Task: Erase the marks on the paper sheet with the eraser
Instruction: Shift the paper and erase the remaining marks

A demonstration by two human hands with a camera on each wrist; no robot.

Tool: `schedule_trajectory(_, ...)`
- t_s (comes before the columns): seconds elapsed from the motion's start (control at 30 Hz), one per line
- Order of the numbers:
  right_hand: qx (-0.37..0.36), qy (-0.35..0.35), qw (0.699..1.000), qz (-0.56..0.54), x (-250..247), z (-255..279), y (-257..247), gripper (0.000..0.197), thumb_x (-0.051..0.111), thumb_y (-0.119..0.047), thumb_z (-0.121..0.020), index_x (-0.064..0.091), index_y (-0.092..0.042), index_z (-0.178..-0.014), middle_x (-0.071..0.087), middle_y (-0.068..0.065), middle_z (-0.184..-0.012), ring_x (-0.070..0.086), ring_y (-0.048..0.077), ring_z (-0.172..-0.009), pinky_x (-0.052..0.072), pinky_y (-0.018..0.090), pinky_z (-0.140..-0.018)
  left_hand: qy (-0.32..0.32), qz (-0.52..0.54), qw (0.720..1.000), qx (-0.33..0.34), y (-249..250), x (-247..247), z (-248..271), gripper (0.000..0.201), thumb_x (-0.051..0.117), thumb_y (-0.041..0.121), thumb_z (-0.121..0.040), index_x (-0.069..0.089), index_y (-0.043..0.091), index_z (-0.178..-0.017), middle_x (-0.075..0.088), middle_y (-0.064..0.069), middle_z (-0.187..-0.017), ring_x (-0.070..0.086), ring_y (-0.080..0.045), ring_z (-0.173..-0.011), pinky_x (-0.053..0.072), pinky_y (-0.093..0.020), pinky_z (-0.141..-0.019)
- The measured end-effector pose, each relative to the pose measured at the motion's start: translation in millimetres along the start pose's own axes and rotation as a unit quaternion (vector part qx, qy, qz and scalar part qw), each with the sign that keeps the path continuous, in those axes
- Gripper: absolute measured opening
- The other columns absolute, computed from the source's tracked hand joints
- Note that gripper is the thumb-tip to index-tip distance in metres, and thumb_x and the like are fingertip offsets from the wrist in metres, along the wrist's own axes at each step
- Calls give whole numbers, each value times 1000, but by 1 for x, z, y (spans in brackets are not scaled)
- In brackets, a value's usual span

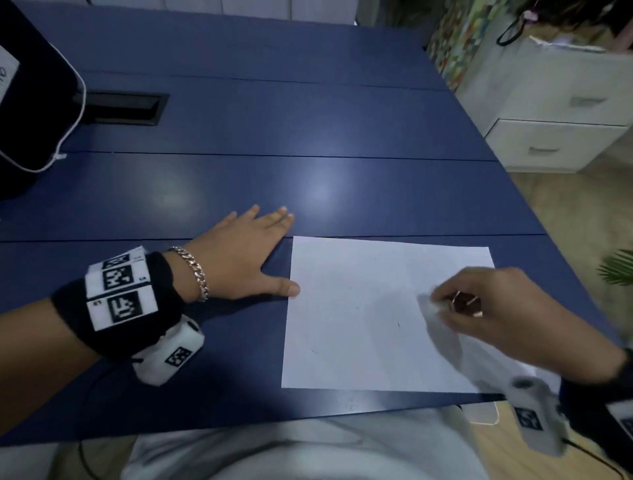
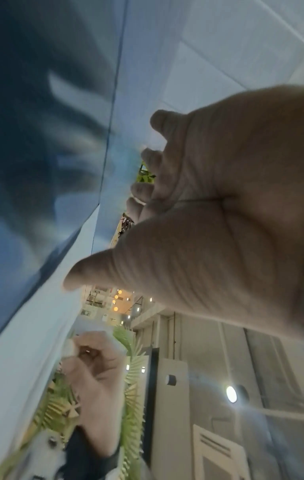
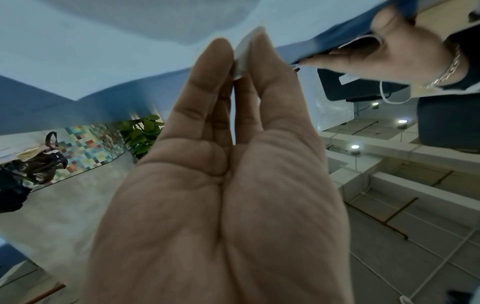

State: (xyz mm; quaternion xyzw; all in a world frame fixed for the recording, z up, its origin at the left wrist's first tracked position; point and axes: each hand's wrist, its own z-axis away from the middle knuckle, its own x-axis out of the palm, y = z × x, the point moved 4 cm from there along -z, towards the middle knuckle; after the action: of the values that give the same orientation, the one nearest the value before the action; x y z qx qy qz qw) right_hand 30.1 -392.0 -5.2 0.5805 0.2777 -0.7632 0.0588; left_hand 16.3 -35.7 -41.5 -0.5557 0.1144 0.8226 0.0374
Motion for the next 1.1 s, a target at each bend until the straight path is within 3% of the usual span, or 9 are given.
schedule_trajectory(0.1, 6, -11, 1000, 6, 19, 18, 4, 13, 81, -29, -87, 76, -39, -94, 69, -24, -88, 66, -1, -89, 57, 23, -71, -50, 6, 998, 47, 18, 17, 14, 131, 51, 98, -73, 0, 26, -170, -11, 8, -177, -7, -24, -164, 10, -50, -132)
schedule_trajectory(0.2, 6, -9, 1000, 12, 23, 24, 2, 14, 82, -24, -87, 73, -35, -87, 66, -20, -85, 66, 4, -81, 57, 28, -67, -106, -35, 992, 55, 22, 31, 19, 138, 49, 102, -69, -23, 33, -165, -34, 18, -169, -28, -25, -158, -5, -63, -129)
schedule_trajectory(0.27, 10, -21, 1000, 20, 22, 24, 3, 13, 81, -25, -88, 72, -34, -85, 67, -18, -84, 66, 4, -78, 58, 31, -69, -117, -30, 991, 54, 18, 31, 15, 137, 49, 102, -69, -27, 37, -162, -40, 22, -164, -33, -27, -156, -10, -66, -127)
schedule_trajectory(0.5, 6, -62, 995, 80, -1, 2, -16, 8, 76, -24, -88, 76, -32, -91, 69, -17, -83, 64, 0, -78, 55, 23, -70, -100, 21, 993, 65, 26, 19, 3, 131, 61, 87, -79, -20, 34, -166, -37, 19, -167, -27, -28, -159, -6, -64, -128)
schedule_trajectory(0.7, -107, -26, 994, 10, 8, -55, -75, 7, 75, -29, -93, 79, -27, -99, 76, -13, -91, 69, 4, -79, 55, 21, -74, -98, 0, 994, 41, 34, 27, -3, 153, 63, 102, -56, -23, 36, -164, -34, 20, -168, -30, -28, -158, -7, -71, -125)
schedule_trajectory(0.8, -111, -18, 993, 30, 24, -89, -83, 8, 71, -26, -92, 77, -22, -95, 75, -11, -88, 65, 10, -76, 47, 18, -67, -102, -15, 994, 33, 37, 29, -3, 159, 62, 105, -50, -27, 37, -162, -37, 22, -166, -33, -29, -157, -7, -74, -123)
schedule_trajectory(0.93, -81, 5, 995, 65, 32, -106, -96, 9, 64, -19, -89, 70, -14, -84, 71, 1, -78, 63, 25, -74, 54, 37, -67, -117, -21, 993, 17, 39, 29, -2, 162, 64, 105, -47, -30, 37, -161, -40, 24, -164, -35, -28, -156, -8, -78, -120)
schedule_trajectory(1.03, -139, -36, 985, 97, 48, -85, -121, 14, 57, -18, -90, 61, -15, -77, 65, 6, -79, 59, 30, -72, 46, 38, -66, -121, -18, 992, 13, 39, 29, -2, 163, 64, 105, -45, -31, 38, -160, -40, 25, -164, -36, -28, -155, -6, -80, -118)
schedule_trajectory(1.1, -186, -76, 975, 95, 55, -70, -133, 18, 55, -19, -91, 58, -15, -74, 61, 6, -78, 57, 30, -69, 48, 41, -67, -121, -21, 992, 16, 38, 30, -2, 163, 62, 106, -45, -32, 38, -160, -42, 25, -163, -36, -30, -155, -6, -81, -117)
